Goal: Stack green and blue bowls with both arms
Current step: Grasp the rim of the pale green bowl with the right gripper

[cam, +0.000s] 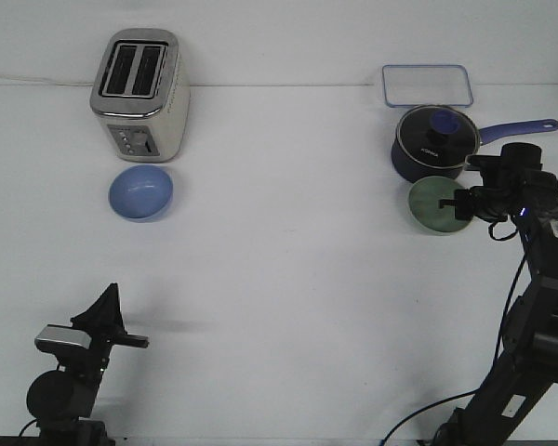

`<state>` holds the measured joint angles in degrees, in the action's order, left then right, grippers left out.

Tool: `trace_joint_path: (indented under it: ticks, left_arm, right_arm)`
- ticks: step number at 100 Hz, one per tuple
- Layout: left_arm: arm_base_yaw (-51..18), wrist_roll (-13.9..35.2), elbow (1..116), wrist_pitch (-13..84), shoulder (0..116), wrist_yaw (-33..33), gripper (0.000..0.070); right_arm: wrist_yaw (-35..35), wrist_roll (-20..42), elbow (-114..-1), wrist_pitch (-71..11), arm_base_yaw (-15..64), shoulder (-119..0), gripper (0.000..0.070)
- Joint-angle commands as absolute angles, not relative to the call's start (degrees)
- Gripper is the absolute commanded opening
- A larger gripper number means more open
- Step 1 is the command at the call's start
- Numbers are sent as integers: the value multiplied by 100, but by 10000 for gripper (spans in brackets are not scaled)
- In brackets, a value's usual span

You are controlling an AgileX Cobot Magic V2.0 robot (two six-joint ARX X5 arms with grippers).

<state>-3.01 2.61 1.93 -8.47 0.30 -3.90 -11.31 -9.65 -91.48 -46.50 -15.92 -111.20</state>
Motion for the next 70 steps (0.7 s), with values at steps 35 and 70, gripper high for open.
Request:
trace_joint_path:
  ticks: [35, 70]
  left_arm:
    - [-292, 257, 82, -908, 19, -384, 10]
    - [-292, 257, 82, -908, 19, -384, 10]
  right_arm:
    - [-1232, -685, -9345, -4788, -1621, -11242, 0]
    - [-1872, -401, -9380, -5179, -1459, -10541, 0]
